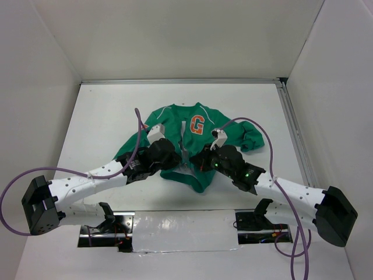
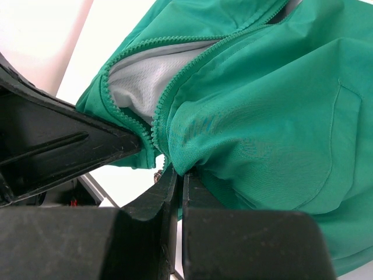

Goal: Zip up the jacket

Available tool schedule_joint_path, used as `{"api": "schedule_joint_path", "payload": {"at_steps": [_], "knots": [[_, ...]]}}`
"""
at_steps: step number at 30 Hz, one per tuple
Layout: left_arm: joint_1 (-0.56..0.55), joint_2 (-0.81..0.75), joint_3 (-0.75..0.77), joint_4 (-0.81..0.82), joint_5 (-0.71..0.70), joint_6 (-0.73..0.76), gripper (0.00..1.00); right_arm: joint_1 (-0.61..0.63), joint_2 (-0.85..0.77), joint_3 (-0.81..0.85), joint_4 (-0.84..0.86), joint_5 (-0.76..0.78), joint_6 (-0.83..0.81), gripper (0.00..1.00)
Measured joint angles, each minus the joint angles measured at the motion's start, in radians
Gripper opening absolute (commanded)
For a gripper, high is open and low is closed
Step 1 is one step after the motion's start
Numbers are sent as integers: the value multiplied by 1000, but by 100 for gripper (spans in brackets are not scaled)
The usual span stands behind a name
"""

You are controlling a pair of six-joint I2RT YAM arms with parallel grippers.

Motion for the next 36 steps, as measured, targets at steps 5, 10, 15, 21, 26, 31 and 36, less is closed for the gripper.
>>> {"api": "schedule_joint_path", "payload": {"at_steps": [5, 10, 15, 21, 26, 31, 36], "knots": [[0, 0, 0, 4, 5, 5, 0, -5, -1, 0, 4, -22, -1, 0], [0, 0, 0, 19, 17, 27, 0, -6, -1, 0, 8, -39, -4, 0], [0, 0, 0, 19, 16, 28, 0, -10, -1, 0, 9, -42, -5, 0], [0, -5, 0, 19, 10, 28, 0, -18, -3, 0, 9, -46, -5, 0], [0, -6, -1, 25, 8, 38, 0, -21, -4, 0, 9, -46, -5, 0], [0, -11, -10, 47, 12, 59, 0, -24, -7, 0, 9, -50, -8, 0], [0, -11, -12, 61, 13, 81, 0, -32, -12, 0, 8, -50, -12, 0]]}}
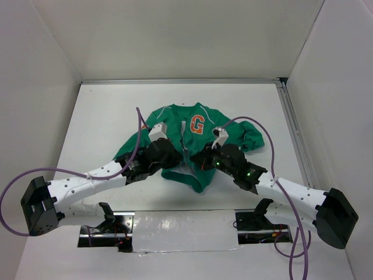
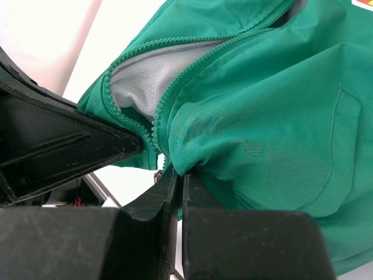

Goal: Zip up the jacket

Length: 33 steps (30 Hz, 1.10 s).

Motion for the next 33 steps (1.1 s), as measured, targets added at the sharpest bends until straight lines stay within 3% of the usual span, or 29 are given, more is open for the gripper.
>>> {"api": "schedule_joint_path", "payload": {"at_steps": [13, 33], "knots": [[0, 0, -8, 13, 9, 8, 0, -8, -21, 0, -1, -26, -9, 0], [2, -80, -126, 236, 145, 208, 0, -32, -21, 0, -5, -69, -15, 0]]}}
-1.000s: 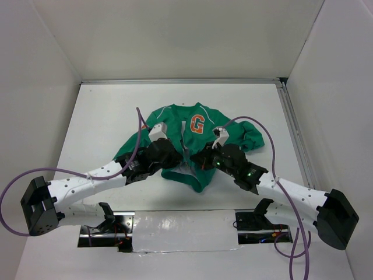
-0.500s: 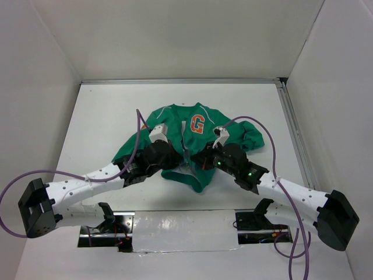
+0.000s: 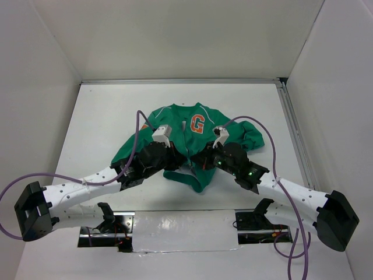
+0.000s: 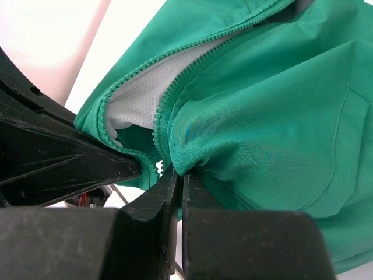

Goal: Zip up the jacket

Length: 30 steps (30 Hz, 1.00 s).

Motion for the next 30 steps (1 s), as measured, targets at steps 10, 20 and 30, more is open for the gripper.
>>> {"api": "schedule_joint_path", "payload": {"at_steps": [10, 20, 30], "knots": [[0, 12, 0, -2, -58, 14, 0, -1, -1, 38, -65, -6, -13, 0], [0, 24, -1, 12, -69, 60, 0, -2, 44, 113, -165, -26, -27, 0], [-2, 14, -41, 66, -84, 108, 0, -39, 58, 113, -176, -138, -49, 0]]}}
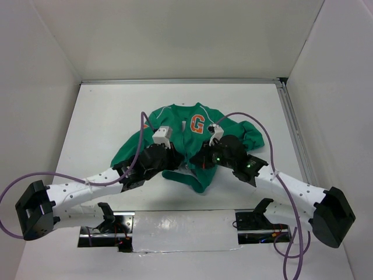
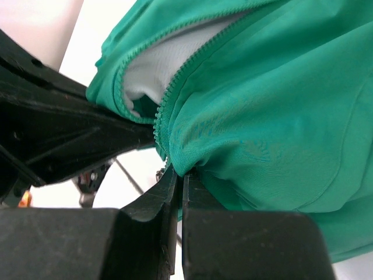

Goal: Zip up the jacket

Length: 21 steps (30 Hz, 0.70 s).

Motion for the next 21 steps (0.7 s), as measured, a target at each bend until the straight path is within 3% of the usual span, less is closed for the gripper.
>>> {"api": "schedule_joint_path", "payload": {"at_steps": [21], "knots": [[0, -64, -42, 50, 26, 47, 0, -96, -2, -24, 25, -90, 42, 0]]}}
